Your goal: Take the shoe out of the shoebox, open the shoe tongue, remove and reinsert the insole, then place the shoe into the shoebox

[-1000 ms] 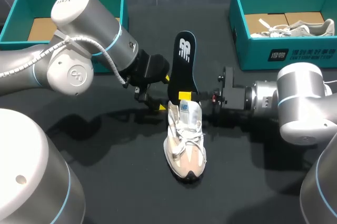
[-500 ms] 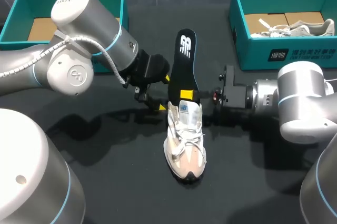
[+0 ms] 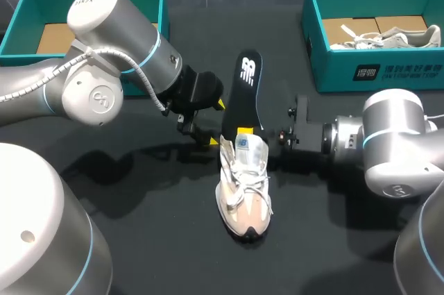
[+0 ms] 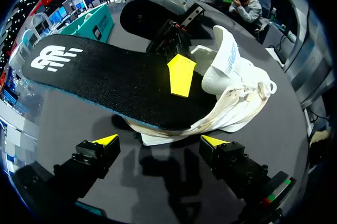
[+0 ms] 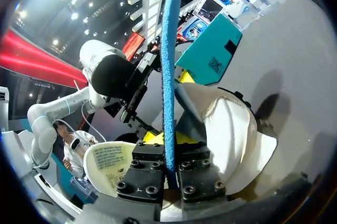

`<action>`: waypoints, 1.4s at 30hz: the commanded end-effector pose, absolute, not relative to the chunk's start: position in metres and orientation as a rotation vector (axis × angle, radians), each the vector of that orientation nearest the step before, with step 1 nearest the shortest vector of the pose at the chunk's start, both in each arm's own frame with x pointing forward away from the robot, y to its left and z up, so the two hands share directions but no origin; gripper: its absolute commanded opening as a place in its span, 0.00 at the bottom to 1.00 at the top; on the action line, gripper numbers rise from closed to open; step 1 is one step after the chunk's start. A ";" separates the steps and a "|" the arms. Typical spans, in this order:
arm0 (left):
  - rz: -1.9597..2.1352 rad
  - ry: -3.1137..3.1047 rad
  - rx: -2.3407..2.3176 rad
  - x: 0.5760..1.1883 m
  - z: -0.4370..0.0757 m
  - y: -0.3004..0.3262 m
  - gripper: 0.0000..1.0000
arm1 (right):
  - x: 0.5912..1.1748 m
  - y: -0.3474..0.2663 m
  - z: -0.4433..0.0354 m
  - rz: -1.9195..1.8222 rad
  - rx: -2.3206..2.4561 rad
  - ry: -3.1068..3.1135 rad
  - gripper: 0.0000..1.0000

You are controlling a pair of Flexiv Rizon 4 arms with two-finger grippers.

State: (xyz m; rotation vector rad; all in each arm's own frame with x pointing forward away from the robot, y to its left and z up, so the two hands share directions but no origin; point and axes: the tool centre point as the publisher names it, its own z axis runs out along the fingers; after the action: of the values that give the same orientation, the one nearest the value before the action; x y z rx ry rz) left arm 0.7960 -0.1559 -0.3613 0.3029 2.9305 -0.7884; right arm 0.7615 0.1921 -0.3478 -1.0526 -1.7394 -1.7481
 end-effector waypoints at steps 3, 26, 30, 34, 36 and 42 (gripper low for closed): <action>-0.785 2.931 0.303 0.796 -0.361 -0.156 1.00 | 0.745 0.193 -0.360 -1.755 -1.075 -1.725 0.00; -0.785 2.931 0.303 0.796 -0.361 -0.156 1.00 | 0.767 0.202 -0.325 -1.765 -0.933 -1.863 0.32; -0.785 2.931 0.303 0.796 -0.361 -0.156 1.00 | 0.769 0.203 -0.322 -1.766 -0.921 -1.876 0.32; -0.785 2.931 0.303 0.796 -0.361 -0.156 1.00 | 0.772 0.202 -0.319 -1.770 -0.906 -1.886 0.33; -0.785 2.931 0.303 0.796 -0.361 -0.156 1.00 | 0.775 0.201 -0.317 -1.770 -0.900 -1.891 0.33; -0.785 2.931 0.303 0.796 -0.361 -0.156 1.00 | 0.785 0.199 -0.312 -1.782 -0.883 -1.900 0.27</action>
State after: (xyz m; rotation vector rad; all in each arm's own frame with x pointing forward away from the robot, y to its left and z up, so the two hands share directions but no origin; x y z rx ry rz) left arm 0.7960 -0.1559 -0.3613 0.3029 2.9305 -0.7884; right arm 0.7816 0.2021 -0.3133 -0.8923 -1.8988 -1.7903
